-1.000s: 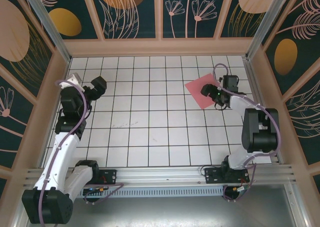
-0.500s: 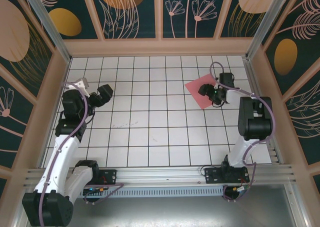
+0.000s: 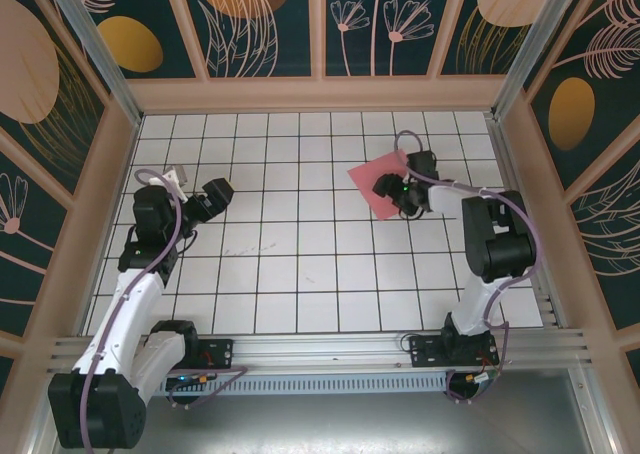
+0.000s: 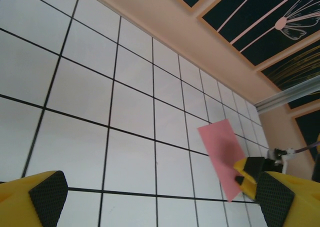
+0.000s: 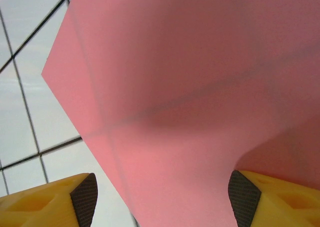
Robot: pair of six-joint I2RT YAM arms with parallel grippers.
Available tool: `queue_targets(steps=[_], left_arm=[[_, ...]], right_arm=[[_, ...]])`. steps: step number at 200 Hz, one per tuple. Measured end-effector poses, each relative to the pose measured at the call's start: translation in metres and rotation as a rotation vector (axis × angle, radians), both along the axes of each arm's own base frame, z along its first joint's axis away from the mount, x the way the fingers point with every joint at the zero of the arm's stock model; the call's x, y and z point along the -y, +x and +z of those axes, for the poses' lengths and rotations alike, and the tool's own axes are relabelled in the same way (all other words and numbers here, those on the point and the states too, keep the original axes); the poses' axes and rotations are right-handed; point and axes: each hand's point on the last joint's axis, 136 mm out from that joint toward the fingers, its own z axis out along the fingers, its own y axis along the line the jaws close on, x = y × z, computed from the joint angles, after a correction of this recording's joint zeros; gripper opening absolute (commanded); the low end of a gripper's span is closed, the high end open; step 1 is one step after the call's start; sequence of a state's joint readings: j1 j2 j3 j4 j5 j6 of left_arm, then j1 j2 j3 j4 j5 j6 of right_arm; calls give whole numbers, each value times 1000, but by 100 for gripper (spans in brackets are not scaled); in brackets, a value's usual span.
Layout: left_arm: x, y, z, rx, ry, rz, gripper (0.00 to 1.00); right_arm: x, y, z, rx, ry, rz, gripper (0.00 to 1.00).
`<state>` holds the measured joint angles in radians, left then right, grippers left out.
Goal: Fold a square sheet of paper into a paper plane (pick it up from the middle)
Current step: Move the square sheet of paper to the center of the table.
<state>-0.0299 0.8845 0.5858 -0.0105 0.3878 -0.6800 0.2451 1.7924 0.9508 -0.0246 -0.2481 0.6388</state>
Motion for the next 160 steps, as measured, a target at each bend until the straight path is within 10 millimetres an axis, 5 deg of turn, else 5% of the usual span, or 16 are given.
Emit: queue_targets(steps=[57,78,97,130,160], left_arm=[[11,-4,-23,-46,-102,-18,99],[30,-8,-40,-95,-118,-66,99],[52,-14,-53,-133,-122,-125,99],[77,-19,-75,-185,-115,-176,99],[103,-23,-92,-223,-90,-235,99]], right_arm=[[-90,-76,4,-48,112,40,75],[-107,-91,7,-76,99,94,74],[-102,-77,21,-43,69,101,74],[-66,-22,52,66,60,76,71],[-43,-1,37,51,45,88,71]])
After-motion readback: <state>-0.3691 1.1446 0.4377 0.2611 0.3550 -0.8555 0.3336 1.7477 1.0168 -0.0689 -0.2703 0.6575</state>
